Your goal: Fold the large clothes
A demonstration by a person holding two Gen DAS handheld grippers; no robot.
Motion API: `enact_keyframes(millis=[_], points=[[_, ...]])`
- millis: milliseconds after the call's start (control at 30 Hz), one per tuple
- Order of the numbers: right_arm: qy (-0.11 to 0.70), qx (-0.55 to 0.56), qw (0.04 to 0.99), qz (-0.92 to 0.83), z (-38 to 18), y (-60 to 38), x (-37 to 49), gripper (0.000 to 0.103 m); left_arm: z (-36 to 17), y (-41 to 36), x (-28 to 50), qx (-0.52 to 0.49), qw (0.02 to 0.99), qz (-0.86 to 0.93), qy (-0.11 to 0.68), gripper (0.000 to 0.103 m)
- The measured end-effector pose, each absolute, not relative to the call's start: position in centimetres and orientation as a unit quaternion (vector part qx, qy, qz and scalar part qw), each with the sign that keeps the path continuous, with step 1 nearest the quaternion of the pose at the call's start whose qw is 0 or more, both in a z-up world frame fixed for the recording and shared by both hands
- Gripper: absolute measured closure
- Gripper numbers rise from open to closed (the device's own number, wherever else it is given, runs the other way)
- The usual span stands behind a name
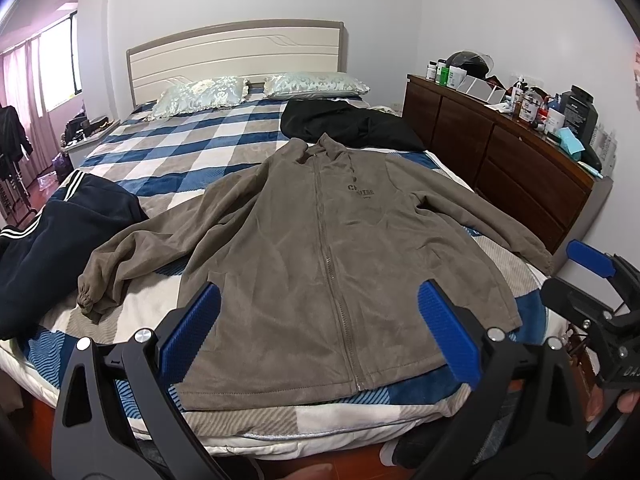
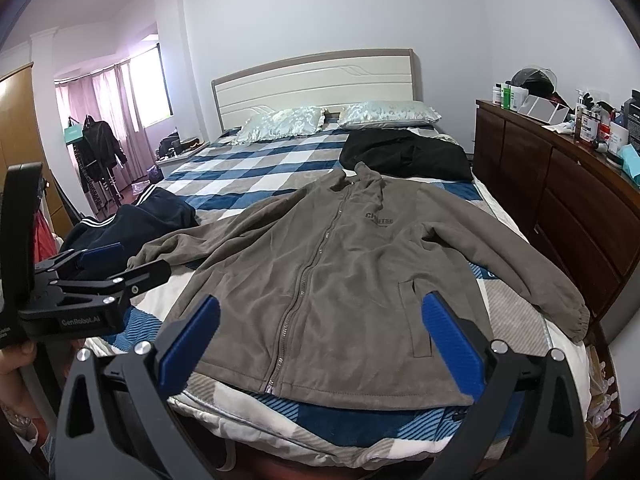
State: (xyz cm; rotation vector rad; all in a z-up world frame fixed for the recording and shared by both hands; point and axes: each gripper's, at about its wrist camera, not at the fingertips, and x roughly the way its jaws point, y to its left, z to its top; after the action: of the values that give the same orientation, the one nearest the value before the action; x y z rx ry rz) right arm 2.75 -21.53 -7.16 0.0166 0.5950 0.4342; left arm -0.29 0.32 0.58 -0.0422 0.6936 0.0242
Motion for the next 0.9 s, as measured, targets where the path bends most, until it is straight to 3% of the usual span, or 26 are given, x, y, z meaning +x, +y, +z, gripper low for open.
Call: enact_keyframes(millis=[900], points=[[0.325, 0.045, 0.924, 0.197, -10.6, -24.1, 6.7, 0.004, -2.3, -2.0, 2.1, -0.013, 0.933, -0.027, 0.359, 0.006]])
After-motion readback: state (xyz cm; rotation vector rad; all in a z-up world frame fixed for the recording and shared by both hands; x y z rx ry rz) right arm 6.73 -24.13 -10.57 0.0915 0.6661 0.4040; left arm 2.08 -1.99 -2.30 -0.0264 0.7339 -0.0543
